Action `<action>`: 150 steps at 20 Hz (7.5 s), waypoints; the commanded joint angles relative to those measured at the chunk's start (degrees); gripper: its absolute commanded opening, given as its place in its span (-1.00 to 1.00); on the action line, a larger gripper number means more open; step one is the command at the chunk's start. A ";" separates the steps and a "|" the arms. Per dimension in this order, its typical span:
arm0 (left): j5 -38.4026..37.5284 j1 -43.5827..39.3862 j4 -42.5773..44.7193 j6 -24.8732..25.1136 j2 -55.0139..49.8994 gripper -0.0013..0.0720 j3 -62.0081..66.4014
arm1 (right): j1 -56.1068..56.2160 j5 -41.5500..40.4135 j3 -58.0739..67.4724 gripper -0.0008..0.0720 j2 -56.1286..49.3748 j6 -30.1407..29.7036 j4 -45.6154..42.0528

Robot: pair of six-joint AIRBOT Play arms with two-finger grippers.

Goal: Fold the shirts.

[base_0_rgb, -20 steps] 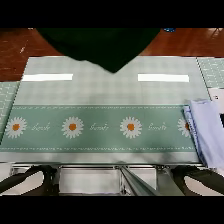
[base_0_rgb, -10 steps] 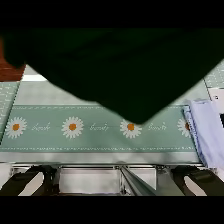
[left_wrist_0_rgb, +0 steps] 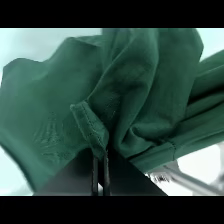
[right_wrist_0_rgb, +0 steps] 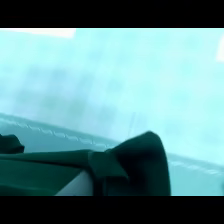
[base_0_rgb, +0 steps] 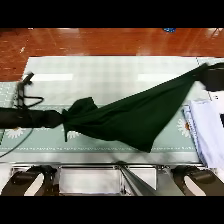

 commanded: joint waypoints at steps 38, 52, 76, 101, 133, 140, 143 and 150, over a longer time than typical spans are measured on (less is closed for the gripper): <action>2.80 8.85 -17.77 31.69 -41.00 -0.91 4.07 | -22.60 -4.22 -58.80 0.14 -0.96 -9.49 23.17; -0.39 9.62 -17.86 31.50 -40.98 -0.91 7.32 | 3.43 -23.26 -40.52 -0.91 -26.36 -19.06 45.11; -11.43 12.87 -3.74 8.92 -6.99 -0.92 75.28 | -6.51 13.42 42.66 -0.91 1.79 -6.10 6.91; 12.11 0.37 3.02 -1.44 -62.75 -0.49 54.49 | -9.86 -16.55 21.49 -0.91 -54.95 -5.60 21.57; 30.73 0.28 -30.67 7.04 -7.06 0.42 -33.59 | -39.15 -8.63 -33.88 0.14 -15.19 -23.17 36.94; 46.60 -15.80 -36.39 6.95 -12.33 -0.36 -33.29 | -39.19 -8.39 -33.86 0.14 -15.19 -22.40 38.38; 44.19 -12.13 -35.98 8.94 -12.57 -0.91 -31.19 | -40.65 -7.96 -33.81 0.14 -15.19 -22.23 35.08; 34.60 -3.26 -35.74 13.75 -12.61 -0.91 -24.81 | -42.10 -0.35 -39.98 0.14 -15.34 -14.64 19.02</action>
